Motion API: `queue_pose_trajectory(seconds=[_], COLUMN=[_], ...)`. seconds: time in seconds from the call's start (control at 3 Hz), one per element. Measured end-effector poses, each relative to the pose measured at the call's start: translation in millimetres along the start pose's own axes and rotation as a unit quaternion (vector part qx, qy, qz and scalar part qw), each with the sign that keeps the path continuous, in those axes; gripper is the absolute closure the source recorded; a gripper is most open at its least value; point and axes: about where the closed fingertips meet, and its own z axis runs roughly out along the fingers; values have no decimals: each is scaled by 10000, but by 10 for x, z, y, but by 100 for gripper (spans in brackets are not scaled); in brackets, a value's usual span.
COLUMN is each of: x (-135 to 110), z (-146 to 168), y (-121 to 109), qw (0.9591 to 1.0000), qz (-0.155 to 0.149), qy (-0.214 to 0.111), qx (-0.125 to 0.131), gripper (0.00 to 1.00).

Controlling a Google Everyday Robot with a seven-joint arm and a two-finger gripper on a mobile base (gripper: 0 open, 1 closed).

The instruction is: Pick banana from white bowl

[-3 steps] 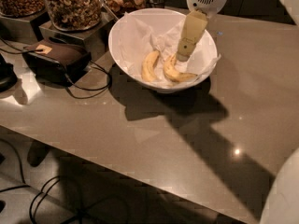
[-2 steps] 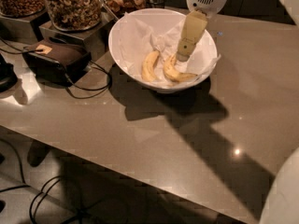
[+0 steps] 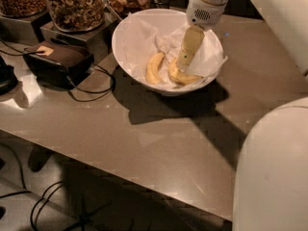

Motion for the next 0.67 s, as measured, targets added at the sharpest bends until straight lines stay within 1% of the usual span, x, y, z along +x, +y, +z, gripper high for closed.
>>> queue_pose_trajectory(seconds=[0.33, 0.67], x=[-19, -16], z=[9, 73], y=[-15, 112], qw=[10000, 10000], qz=[0, -15], qy=[-29, 6], qx=[28, -8], gripper=[0, 1])
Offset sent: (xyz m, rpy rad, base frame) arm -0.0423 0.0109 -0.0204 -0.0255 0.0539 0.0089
